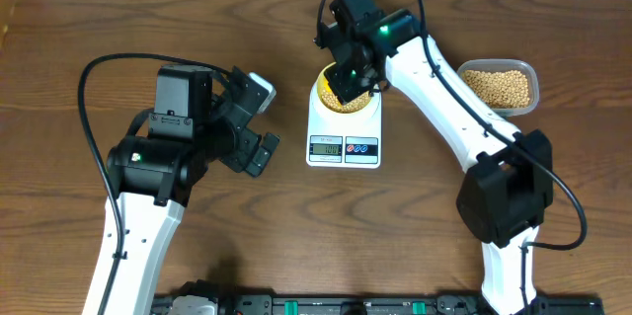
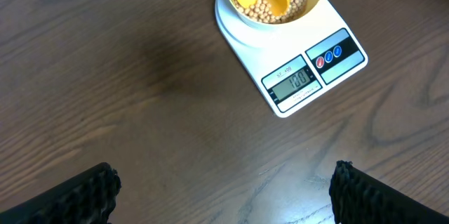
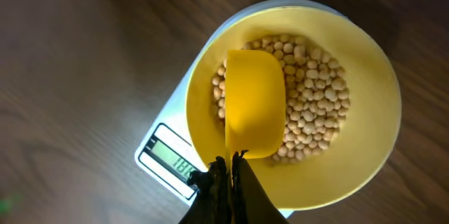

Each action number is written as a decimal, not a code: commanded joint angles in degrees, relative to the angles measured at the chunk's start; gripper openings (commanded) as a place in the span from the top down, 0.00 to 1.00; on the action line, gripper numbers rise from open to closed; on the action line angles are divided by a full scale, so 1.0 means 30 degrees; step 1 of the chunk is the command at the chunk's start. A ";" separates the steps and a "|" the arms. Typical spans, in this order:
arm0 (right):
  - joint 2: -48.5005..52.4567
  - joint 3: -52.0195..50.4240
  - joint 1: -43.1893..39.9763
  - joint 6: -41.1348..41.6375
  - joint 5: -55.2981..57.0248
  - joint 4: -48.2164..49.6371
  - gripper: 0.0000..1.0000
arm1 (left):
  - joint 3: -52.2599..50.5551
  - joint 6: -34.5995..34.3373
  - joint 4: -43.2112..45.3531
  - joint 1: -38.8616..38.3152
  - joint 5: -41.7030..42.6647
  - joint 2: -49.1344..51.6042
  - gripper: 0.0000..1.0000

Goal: Scoop item into bowl and weigh 50g on scale

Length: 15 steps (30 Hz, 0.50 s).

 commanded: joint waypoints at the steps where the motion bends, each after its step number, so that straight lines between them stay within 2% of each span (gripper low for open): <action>1: 0.0248 0.0299 -0.0663 0.0335 -0.2484 -0.0044 0.99 | -0.0022 0.0248 -0.0051 0.0080 0.0291 0.0073 0.02; 15: 0.0007 0.0372 -0.2703 0.0685 -0.5064 0.0248 0.99 | -0.0022 0.0248 -0.0051 0.0080 0.0291 0.0073 0.02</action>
